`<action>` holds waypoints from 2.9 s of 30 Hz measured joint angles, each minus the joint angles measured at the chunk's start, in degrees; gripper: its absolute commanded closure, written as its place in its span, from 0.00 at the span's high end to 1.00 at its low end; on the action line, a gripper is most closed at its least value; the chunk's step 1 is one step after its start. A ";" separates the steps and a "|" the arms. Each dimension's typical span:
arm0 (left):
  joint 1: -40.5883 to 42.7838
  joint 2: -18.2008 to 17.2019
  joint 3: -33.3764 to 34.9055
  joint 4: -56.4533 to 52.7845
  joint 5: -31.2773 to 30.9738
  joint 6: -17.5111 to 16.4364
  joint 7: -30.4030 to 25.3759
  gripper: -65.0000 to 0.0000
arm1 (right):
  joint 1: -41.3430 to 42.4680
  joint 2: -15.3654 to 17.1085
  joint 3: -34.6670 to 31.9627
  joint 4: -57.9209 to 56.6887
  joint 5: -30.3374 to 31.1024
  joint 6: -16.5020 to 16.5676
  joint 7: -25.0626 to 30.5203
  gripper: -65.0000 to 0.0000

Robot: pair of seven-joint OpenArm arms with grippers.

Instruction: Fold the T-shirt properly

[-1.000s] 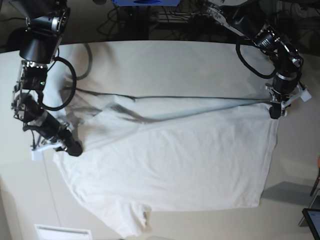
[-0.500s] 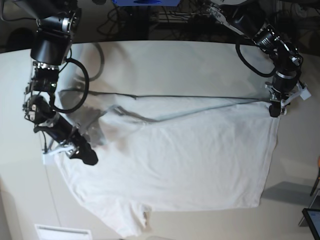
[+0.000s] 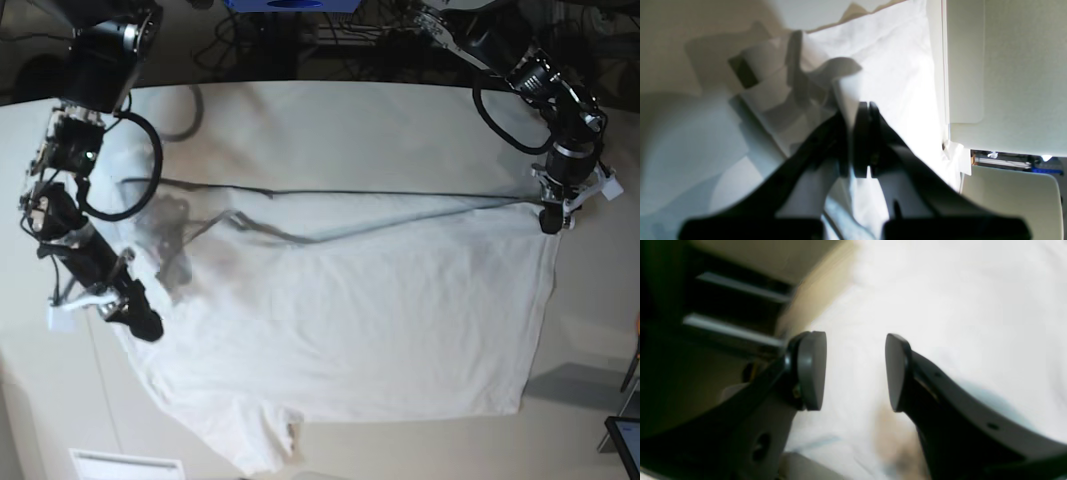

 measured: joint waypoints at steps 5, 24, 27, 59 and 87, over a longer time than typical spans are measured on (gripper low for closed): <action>0.50 -0.63 0.37 0.00 -0.04 0.00 0.33 0.00 | -7.45 -2.23 -1.03 6.34 -0.48 -6.95 -1.38 0.43; 1.90 -0.74 0.37 0.17 -0.04 0.00 -0.15 0.00 | -5.77 -2.71 -6.64 4.20 -3.96 -10.78 0.90 0.43; 1.95 -0.94 0.37 0.17 -0.04 0.00 0.02 0.00 | -5.77 -2.43 -6.64 4.35 -3.50 -10.73 1.75 0.43; -1.66 -1.81 -0.17 -0.39 0.11 0.02 -0.20 0.00 | -8.50 -0.63 -6.43 5.42 -3.37 -10.71 1.60 0.43; -2.56 -1.64 -0.15 -0.90 -0.11 0.02 -0.22 0.00 | -7.54 -2.14 -6.82 1.77 -3.54 -10.56 1.62 0.43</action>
